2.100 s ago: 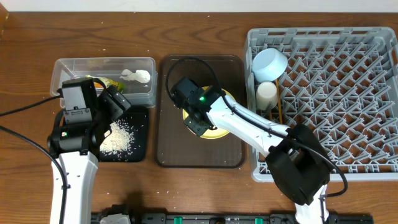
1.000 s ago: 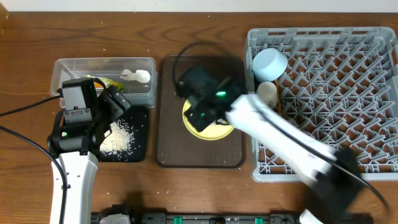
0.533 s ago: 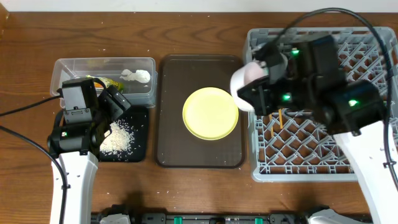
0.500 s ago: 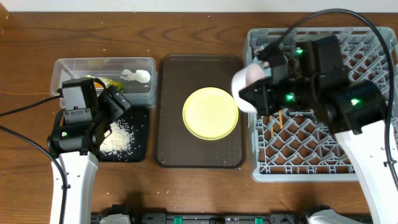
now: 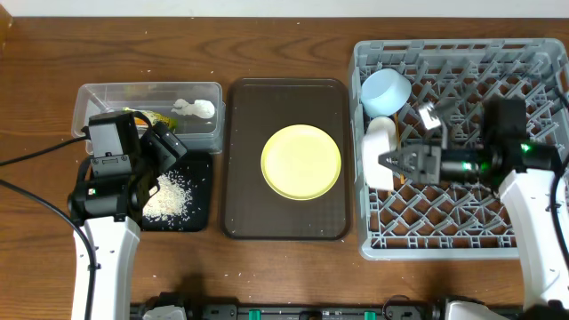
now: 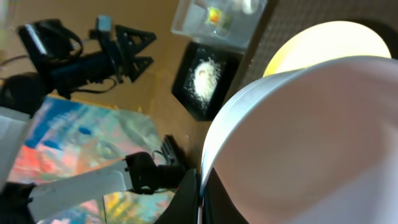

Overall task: Sort waste into correct bins and load items into the dishwasher rack
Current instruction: 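Carry the pink bowl into the dish rack and set it down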

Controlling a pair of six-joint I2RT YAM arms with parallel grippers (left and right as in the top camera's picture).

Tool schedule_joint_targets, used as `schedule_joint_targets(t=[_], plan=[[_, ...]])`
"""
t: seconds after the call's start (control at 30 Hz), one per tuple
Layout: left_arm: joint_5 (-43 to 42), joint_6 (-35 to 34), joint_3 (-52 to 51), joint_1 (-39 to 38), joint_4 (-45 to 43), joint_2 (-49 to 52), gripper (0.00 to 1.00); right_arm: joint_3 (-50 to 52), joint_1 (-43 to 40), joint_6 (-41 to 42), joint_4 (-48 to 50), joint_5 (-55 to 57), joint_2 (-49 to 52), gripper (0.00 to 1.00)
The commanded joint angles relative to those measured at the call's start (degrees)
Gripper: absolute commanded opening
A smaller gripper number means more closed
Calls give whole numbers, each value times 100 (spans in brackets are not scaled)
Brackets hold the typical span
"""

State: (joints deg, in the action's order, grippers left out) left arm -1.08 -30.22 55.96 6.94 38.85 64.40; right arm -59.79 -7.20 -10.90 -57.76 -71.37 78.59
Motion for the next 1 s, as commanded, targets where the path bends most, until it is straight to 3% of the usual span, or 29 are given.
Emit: schedule_joint_targets(t=[0.0, 0.23, 0.63, 0.73, 0.87, 0.97], plan=[[70, -48, 61, 17, 15, 7, 96, 439, -256, -800, 164, -992, -46, 1], [70, -48, 61, 17, 15, 7, 96, 1082, -444, -802, 756, -927, 2, 1], [70, -48, 61, 17, 15, 7, 96, 1165, -518, -433, 758, 450, 50, 1], [70, -48, 61, 17, 13, 7, 96, 1165, -518, -411, 765, 57, 50, 1], [70, -48, 61, 17, 13, 7, 96, 1165, -516, -411, 876, -1414, 50, 1], [70, -48, 61, 17, 13, 7, 96, 1165, -516, -411, 881, -1556, 50, 1]])
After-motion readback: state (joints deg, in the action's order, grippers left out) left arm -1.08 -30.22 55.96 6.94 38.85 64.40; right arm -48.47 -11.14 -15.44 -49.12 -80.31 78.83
